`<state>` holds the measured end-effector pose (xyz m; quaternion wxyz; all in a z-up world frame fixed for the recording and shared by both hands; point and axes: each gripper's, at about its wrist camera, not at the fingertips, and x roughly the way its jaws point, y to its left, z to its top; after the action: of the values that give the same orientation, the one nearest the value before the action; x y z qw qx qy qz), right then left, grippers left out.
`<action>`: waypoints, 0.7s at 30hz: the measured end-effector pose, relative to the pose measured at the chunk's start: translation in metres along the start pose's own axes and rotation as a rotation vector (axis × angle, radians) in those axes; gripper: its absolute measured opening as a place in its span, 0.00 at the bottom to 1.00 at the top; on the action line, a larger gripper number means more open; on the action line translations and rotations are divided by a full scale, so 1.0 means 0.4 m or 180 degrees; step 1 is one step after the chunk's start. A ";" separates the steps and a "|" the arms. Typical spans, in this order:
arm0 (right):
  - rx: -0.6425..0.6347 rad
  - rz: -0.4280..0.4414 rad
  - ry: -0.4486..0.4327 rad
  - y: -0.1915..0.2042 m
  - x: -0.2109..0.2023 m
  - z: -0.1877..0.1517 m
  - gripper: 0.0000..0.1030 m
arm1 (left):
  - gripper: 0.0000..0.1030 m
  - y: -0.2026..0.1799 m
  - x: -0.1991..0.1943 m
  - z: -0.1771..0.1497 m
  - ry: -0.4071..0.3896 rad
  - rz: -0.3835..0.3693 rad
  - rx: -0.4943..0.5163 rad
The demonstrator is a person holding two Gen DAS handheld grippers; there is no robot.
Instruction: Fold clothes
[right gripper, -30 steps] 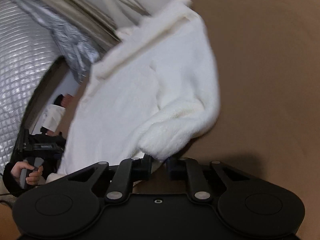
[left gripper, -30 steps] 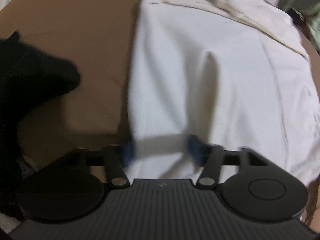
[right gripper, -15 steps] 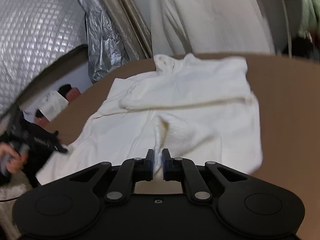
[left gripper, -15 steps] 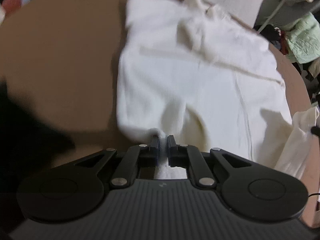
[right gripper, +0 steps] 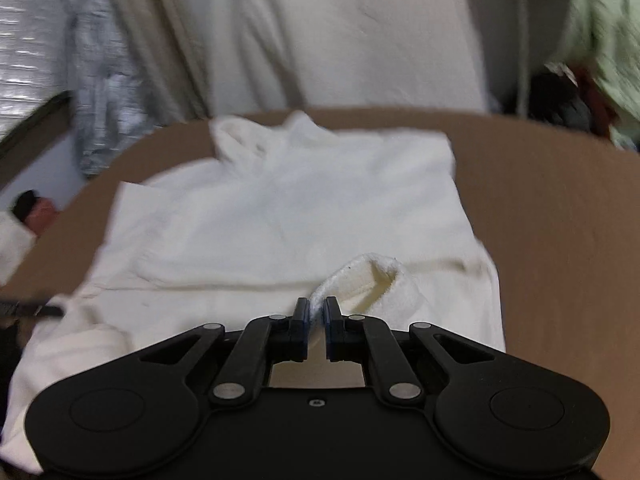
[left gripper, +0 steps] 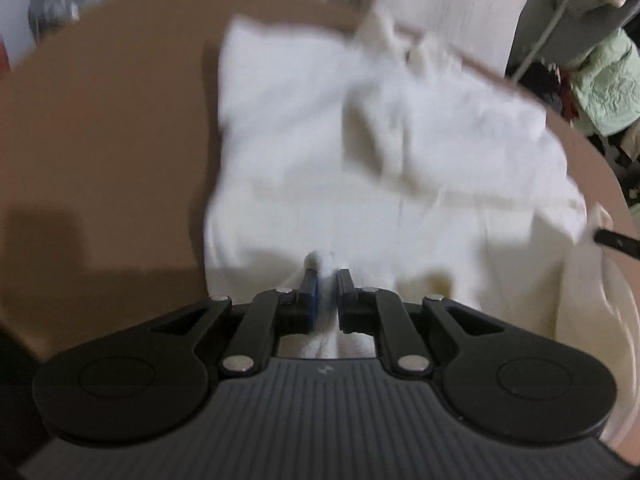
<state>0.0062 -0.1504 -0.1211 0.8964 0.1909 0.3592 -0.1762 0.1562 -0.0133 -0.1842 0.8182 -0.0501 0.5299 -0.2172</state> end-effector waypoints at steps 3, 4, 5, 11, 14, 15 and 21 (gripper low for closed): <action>0.0144 -0.0067 0.0025 -0.004 0.040 -0.050 0.08 | 0.19 0.045 0.004 -0.049 0.0225 -0.0361 -0.0288; 0.0170 -0.0066 0.0066 -0.005 0.049 -0.059 0.08 | 0.24 0.057 -0.001 -0.060 0.0260 -0.0453 -0.0383; 0.0177 -0.0075 0.0104 -0.004 0.056 -0.066 0.08 | 0.29 0.065 -0.009 -0.067 0.0255 -0.0494 -0.0429; 0.0121 -0.0183 0.0032 0.010 0.051 -0.034 0.08 | 0.66 0.074 -0.056 -0.076 0.0086 -0.0418 -0.0484; 0.0038 -0.0319 -0.0127 0.023 0.037 -0.021 0.08 | 0.72 0.052 -0.064 -0.083 0.0053 -0.0135 -0.0303; -0.0004 -0.0363 -0.0158 0.027 0.032 -0.018 0.08 | 0.75 0.046 -0.062 -0.086 0.0076 -0.0110 -0.0238; -0.0157 -0.0522 -0.0249 0.032 0.012 -0.024 0.08 | 0.79 0.005 -0.049 -0.102 0.0217 0.0044 0.0155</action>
<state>0.0098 -0.1357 -0.1280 0.8967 0.1317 0.3427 -0.2474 0.1138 0.0025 -0.1861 0.8021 -0.0190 0.5524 -0.2260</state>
